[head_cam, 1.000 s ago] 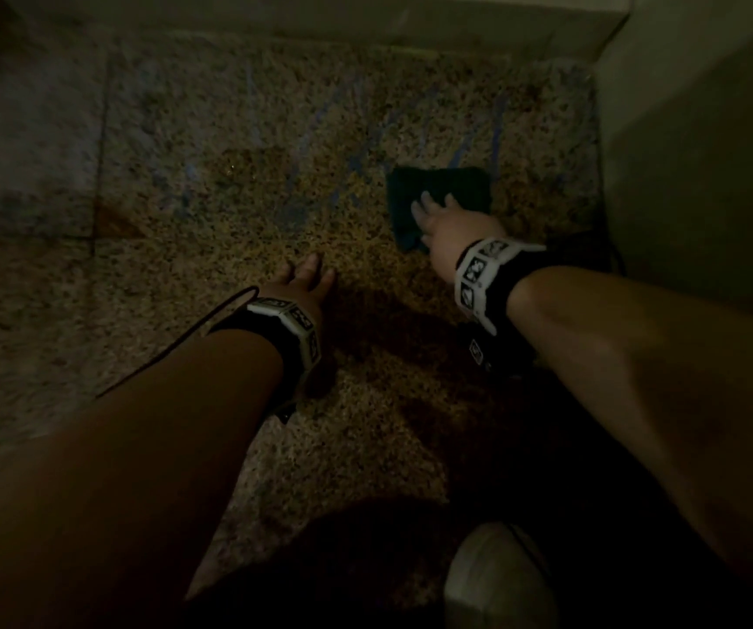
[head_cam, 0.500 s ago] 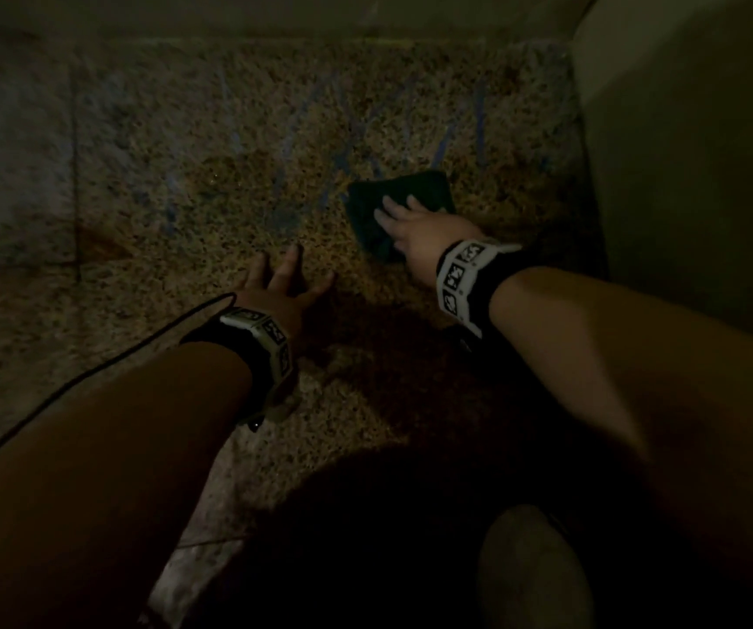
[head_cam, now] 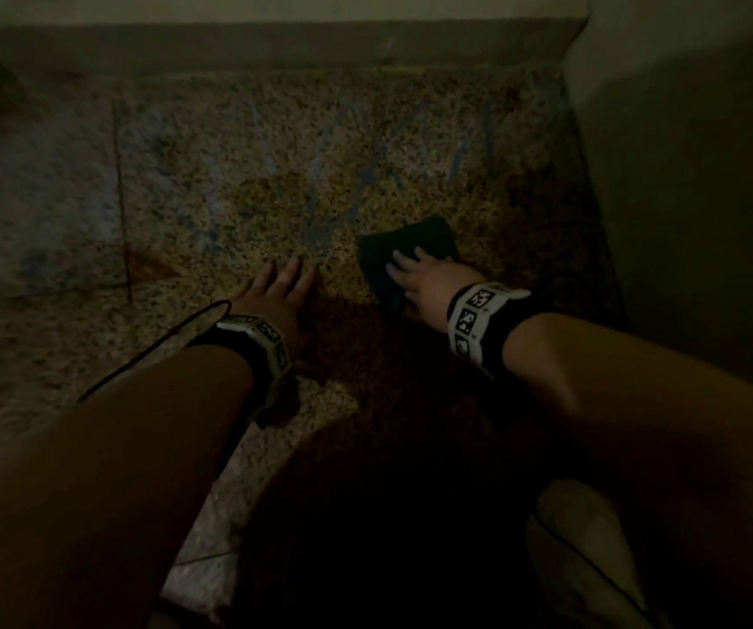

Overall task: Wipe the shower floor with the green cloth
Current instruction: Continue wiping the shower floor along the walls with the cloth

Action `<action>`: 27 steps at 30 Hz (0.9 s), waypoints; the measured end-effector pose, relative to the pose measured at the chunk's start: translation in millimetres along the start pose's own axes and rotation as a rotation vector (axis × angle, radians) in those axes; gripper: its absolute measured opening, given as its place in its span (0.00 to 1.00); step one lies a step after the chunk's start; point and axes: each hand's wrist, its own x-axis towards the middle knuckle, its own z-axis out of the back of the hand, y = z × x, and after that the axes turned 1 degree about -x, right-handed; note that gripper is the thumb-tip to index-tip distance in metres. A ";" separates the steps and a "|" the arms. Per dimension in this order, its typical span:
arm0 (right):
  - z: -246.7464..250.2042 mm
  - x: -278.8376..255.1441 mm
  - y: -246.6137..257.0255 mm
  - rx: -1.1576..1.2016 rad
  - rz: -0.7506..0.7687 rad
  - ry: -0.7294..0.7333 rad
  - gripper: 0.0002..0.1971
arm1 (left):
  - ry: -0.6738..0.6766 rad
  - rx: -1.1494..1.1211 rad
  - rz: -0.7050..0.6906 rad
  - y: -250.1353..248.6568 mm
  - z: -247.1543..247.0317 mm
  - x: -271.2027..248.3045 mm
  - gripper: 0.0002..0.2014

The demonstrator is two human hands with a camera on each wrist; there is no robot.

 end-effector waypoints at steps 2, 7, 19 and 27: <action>-3.6 -5.8 0.0 0.019 -0.030 -0.126 0.29 | 0.001 0.036 -0.016 10.9 -1.8 0.6 0.41; -17.2 -5.5 9.6 0.119 -0.121 -0.193 0.40 | 0.003 0.056 -0.013 41.1 -10.1 5.3 0.42; -20.6 1.5 57.0 0.050 -0.060 -0.116 0.28 | -0.080 -0.050 -0.041 66.4 -26.5 -0.4 0.37; 49.1 49.7 73.6 0.215 -0.185 -0.180 0.28 | -0.045 -0.055 -0.026 62.4 -21.2 -2.6 0.35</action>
